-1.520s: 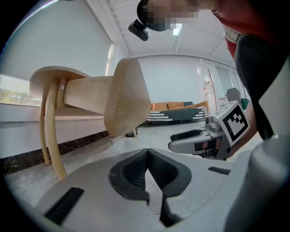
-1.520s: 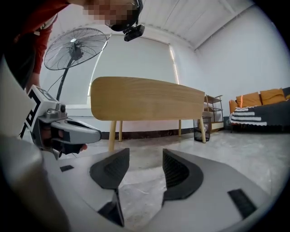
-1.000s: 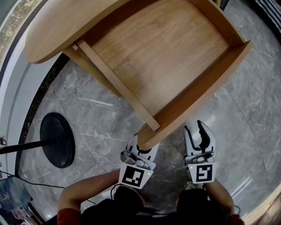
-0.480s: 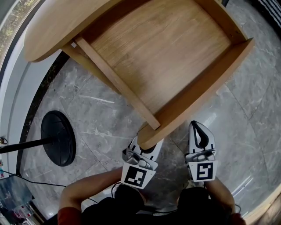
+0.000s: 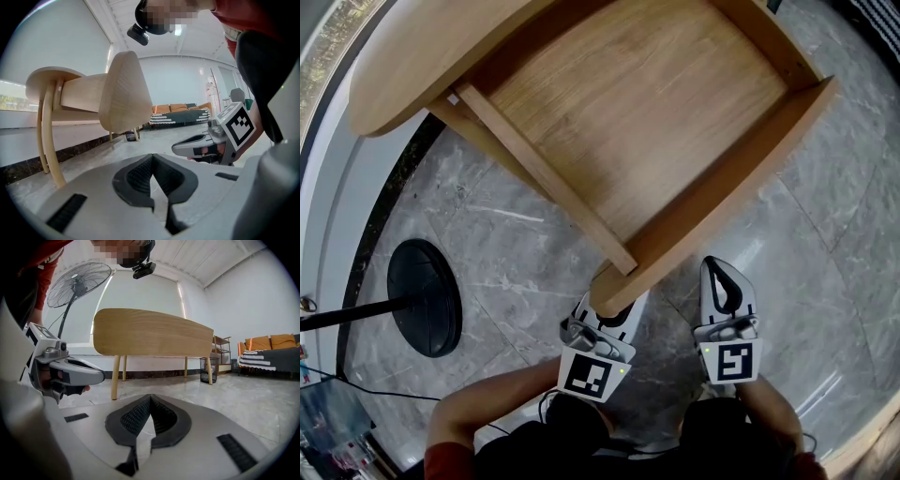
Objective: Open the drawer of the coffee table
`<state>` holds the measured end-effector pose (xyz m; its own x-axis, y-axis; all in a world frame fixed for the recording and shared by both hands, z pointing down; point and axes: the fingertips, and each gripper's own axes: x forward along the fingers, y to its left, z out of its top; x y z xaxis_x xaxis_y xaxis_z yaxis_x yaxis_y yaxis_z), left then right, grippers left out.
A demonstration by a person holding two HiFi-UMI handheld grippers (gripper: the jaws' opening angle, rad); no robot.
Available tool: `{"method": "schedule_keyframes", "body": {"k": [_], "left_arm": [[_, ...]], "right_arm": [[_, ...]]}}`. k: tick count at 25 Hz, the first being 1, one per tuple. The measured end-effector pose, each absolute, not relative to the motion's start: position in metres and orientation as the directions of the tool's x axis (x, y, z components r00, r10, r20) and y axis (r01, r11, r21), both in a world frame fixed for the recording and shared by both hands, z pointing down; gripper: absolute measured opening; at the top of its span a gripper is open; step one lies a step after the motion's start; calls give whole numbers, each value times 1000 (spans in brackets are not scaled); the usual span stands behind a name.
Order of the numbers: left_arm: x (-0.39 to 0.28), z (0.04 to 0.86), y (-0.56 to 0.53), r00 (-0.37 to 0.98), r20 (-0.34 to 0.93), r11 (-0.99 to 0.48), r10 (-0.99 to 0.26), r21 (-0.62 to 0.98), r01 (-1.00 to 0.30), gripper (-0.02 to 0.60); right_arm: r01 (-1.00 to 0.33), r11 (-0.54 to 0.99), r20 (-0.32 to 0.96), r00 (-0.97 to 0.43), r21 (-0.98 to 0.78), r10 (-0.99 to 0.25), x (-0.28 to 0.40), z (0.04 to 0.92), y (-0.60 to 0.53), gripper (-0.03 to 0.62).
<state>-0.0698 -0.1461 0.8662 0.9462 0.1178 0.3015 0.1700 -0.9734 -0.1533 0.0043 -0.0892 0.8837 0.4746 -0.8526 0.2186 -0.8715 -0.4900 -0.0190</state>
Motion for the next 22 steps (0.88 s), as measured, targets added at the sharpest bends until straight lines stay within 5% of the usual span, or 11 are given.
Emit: {"method": "schedule_keyframes", "body": {"k": [22], "left_arm": [[-86, 857, -134, 934, 329, -966, 139, -162, 201, 8]], "right_arm": [[-860, -508, 274, 481, -33, -833, 9, 862, -79, -3]]}}
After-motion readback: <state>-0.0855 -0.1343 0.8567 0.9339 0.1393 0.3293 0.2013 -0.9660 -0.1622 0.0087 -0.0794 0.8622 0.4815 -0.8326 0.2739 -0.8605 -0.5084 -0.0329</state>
